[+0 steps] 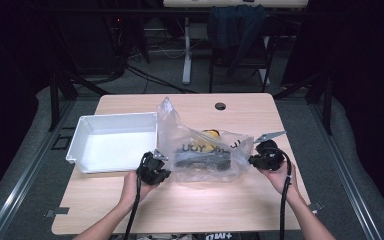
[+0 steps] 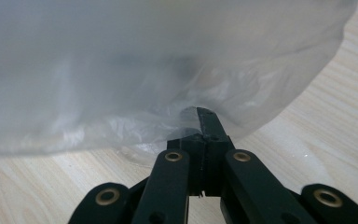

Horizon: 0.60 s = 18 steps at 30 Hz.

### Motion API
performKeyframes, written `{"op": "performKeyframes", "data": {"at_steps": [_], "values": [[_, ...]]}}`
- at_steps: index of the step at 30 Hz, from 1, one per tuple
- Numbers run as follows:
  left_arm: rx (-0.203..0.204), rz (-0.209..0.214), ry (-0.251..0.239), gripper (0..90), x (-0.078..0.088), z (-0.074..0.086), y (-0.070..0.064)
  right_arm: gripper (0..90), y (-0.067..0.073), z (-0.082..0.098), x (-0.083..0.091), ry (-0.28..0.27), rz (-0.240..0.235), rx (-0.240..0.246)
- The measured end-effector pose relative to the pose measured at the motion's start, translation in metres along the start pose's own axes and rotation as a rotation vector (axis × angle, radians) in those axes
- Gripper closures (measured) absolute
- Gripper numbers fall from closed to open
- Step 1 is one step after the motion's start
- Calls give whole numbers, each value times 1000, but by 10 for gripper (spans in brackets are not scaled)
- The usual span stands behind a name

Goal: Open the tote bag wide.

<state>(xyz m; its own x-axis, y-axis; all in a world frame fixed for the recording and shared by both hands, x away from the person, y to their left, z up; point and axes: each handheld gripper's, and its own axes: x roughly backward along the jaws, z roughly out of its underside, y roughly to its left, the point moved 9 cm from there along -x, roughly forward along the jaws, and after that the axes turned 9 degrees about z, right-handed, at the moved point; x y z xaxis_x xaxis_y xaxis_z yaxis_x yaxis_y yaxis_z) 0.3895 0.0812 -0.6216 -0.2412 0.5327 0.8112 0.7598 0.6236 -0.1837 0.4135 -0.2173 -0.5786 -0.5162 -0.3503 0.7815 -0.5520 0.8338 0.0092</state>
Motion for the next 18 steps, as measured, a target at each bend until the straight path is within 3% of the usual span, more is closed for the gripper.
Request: {"op": "performKeyframes", "data": {"at_steps": [5, 7, 9, 10, 11, 12, 15, 16, 18], "values": [[-4, 0, 18, 877, -1, 1, 1, 900, 3, 2, -9, 33, -4, 4], [-2, 8, 19, 831, -1, 1, 1, 900, 3, 3, -11, 39, -5, 10], [-1, 10, 17, 730, 4, -1, 2, 900, 4, 4, -15, 51, -8, 14], [1, 14, 13, 730, 8, -2, 3, 900, 4, 5, -16, 66, -12, 18], [9, -3, -14, 640, 18, -6, 5, 900, 4, 6, -17, 72, -8, 27], [9, -3, -14, 590, 18, -6, 5, 900, 4, 6, -17, 72, -8, 27], [30, -18, -83, 553, 36, -15, 8, 900, 5, 7, -18, 73, -19, 23], [35, -24, -126, 522, 47, -22, 10, 900, 5, 7, -18, 76, -18, 26], [43, -27, -147, 500, 52, -27, 12, 900, 5, 9, -20, 87, -18, 32]]}}
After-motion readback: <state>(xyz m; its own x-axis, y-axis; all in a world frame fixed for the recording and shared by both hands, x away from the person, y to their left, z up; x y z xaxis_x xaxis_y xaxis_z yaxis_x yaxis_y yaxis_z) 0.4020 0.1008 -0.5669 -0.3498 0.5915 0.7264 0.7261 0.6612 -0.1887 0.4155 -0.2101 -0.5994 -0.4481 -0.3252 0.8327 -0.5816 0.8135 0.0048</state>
